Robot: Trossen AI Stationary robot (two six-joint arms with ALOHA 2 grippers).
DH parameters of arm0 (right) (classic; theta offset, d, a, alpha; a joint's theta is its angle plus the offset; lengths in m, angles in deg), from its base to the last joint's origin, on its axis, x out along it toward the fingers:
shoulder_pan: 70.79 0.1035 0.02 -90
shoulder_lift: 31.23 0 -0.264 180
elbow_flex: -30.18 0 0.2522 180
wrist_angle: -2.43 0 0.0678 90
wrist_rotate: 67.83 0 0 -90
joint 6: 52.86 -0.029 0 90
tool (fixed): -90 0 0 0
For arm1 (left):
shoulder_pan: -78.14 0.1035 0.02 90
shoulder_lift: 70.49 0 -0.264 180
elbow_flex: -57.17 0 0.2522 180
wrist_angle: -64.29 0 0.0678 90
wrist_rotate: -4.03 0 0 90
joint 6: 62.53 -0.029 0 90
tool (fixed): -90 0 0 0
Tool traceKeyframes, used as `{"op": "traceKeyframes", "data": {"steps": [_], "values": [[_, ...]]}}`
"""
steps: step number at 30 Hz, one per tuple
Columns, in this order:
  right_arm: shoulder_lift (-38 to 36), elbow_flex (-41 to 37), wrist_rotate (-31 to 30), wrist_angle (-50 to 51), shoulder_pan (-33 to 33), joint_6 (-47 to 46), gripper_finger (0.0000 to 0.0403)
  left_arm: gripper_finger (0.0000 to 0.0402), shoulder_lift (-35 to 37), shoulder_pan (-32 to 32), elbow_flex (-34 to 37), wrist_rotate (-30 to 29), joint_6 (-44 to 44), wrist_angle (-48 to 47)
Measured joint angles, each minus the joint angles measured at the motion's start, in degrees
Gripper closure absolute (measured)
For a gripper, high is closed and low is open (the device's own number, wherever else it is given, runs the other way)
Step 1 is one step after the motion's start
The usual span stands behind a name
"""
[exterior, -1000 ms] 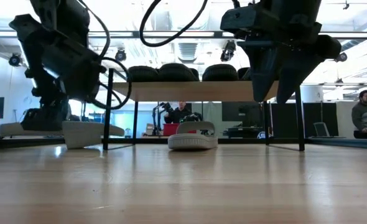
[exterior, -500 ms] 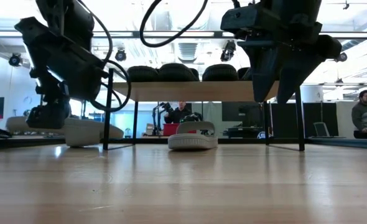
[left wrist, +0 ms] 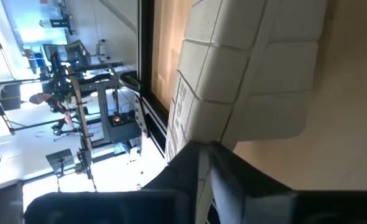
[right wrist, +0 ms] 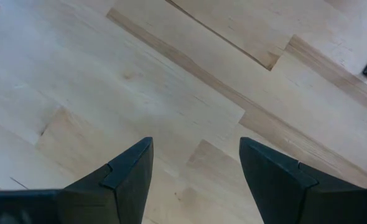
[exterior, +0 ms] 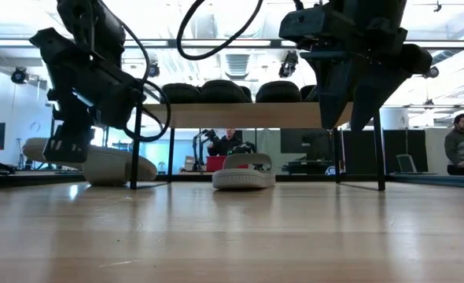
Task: Pick and place slides into the shelf
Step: Put the gray slipper under the shelf
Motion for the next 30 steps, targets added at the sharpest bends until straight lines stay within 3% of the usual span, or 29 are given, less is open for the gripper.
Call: {"op": "traceKeyframes", "data": {"steps": [3,12,22,30], "values": [[0.0,0.0,0.0,0.0,0.0,0.0,0.0172,0.0398,0.5,0.0,-0.3,-0.8,-1.0,0.1],[0.0,0.0,0.0,0.0,0.0,0.6,0.0172,0.0401,5.4,1.0,-2.7,0.4,-7.1,0.0],[0.0,0.0,-0.2,0.0,0.0,0.5,0.0172,0.04,10.0,3.4,-5.1,3.2,-7.5,0.4],[0.0,0.0,-0.4,-0.1,0.0,0.5,0.0172,0.0326,8.2,3.0,-4.6,10.2,-8.7,0.5]]}}
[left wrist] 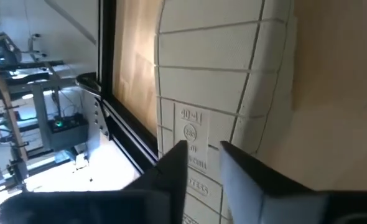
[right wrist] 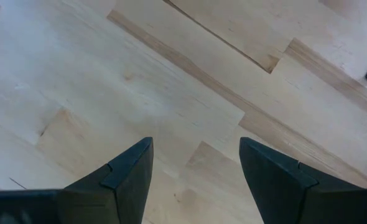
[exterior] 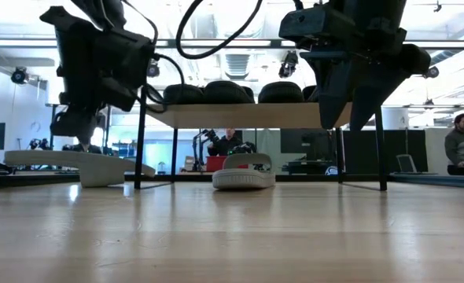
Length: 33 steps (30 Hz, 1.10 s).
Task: Pick and place slides into the shelf
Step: Put the gray slipper under the shelf
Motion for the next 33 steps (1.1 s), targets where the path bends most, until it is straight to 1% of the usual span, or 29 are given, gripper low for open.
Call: {"op": "traceKeyframes", "data": {"steps": [4,7,12,15,17,19,23,29,31,33], "values": [[0.0,0.0,0.0,0.0,0.0,0.4,0.0172,0.0276,-1.3,0.0,0.1,0.1,0.0,-0.6],[0.0,0.0,0.0,0.0,0.0,0.6,0.0172,0.0245,-2.2,-0.1,0.1,0.8,0.1,-0.6],[0.0,0.0,0.1,0.0,0.0,1.4,0.0172,0.0212,-3.3,-0.3,0.2,2.7,1.6,-0.6],[0.0,-0.1,0.2,0.1,0.0,1.5,0.0172,0.0204,-3.7,-0.2,1.1,7.0,1.7,-0.2],[0.0,-0.1,0.2,0.1,0.0,1.7,0.0172,0.0203,-4.0,-0.4,2.4,7.8,1.7,0.0],[0.0,-0.1,0.3,0.1,0.0,1.9,0.0172,0.0202,-4.1,-0.4,3.9,7.2,1.7,0.0],[0.0,-0.1,0.4,0.1,0.0,2.1,0.0172,0.0202,-4.3,-0.4,6.5,2.3,1.8,-0.1],[0.0,-0.1,0.4,0.1,0.0,2.1,0.0172,0.0202,-4.4,-0.5,6.3,1.9,3.2,1.8],[0.0,-0.1,1.1,0.1,0.0,2.1,0.0172,0.0202,-4.4,-0.6,6.4,3.1,3.8,2.9],[0.0,-0.1,1.8,0.2,0.0,2.1,0.0172,0.0202,-4.4,-0.7,6.4,3.0,4.3,3.6]]}}
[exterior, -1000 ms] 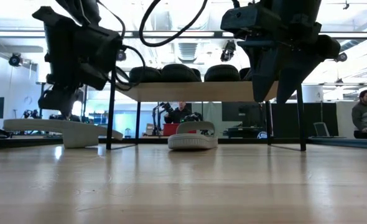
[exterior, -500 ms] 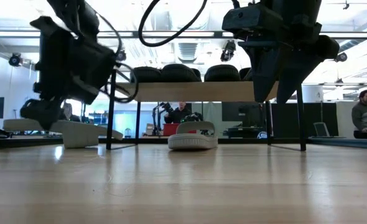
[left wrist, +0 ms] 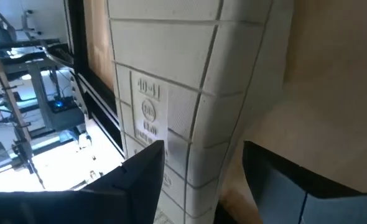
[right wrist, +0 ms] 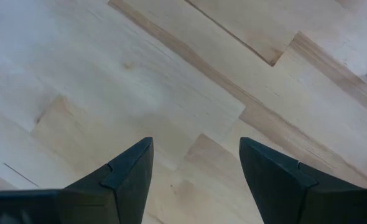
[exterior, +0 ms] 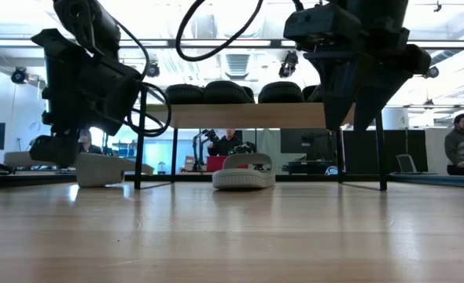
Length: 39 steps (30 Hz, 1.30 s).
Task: Pick and place slides into the shelf
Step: Put the gray slipper under the shelf
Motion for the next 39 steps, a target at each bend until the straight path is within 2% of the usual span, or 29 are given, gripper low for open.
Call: {"op": "traceKeyframes", "data": {"steps": [4,9,28,32,39], "values": [[0.0,0.0,0.1,0.0,0.0,0.0,0.0172,0.0202,0.0,-0.1,0.0,-2.6,0.1,0.1],[0.0,0.0,0.1,0.0,0.0,0.0,0.0172,0.0202,-1.0,0.0,0.3,-2.7,0.1,0.3],[0.0,0.0,0.0,-0.1,0.0,0.4,0.0172,0.0205,-12.2,2.5,0.2,-5.4,2.2,-1.2],[0.0,0.0,0.0,-0.1,0.0,0.9,0.0172,0.0228,-12.0,2.5,-0.1,-6.1,4.6,-2.6],[0.0,0.0,0.0,-0.1,0.0,2.2,0.0172,0.031,-10.6,2.6,-0.2,-7.4,5.2,-3.2]]}}
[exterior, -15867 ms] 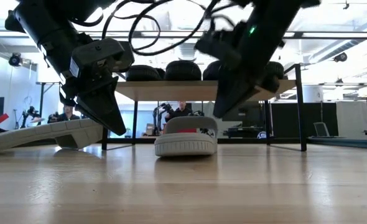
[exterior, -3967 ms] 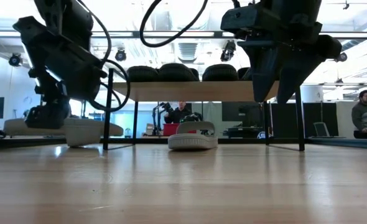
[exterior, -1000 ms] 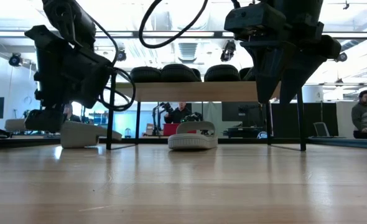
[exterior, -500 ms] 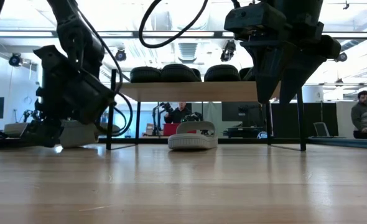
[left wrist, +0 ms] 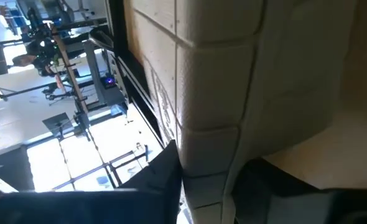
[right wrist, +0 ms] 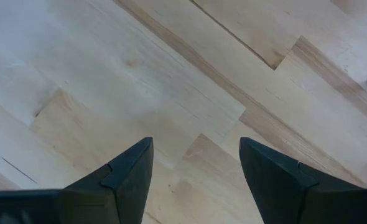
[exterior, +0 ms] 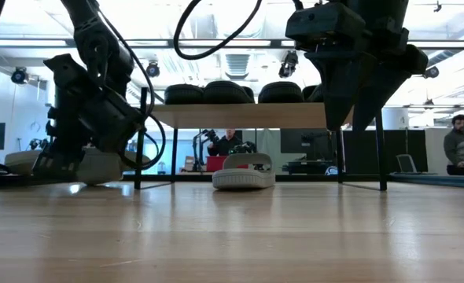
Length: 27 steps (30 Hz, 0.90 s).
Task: Pick and place slides into the shelf
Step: Put the gray slipper under the shelf
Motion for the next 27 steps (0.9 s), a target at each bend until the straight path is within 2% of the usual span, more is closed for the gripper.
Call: {"op": "traceKeyframes", "data": {"steps": [3,11,19,27], "values": [[0.0,0.0,0.0,0.0,0.0,0.6,0.0172,0.0323,0.1,0.0,0.0,-0.2,0.0,0.0],[0.0,0.0,0.0,0.0,0.0,0.8,0.0172,0.0321,3.6,-0.2,-1.9,0.7,-0.1,-1.2],[0.0,0.0,-0.2,-0.1,0.0,0.6,0.0172,0.032,16.1,0.1,-6.9,-0.3,3.7,-4.9],[0.0,0.0,-1.7,-1.1,0.0,0.3,0.0172,0.032,25.9,3.5,-7.8,-2.2,7.8,-11.9]]}}
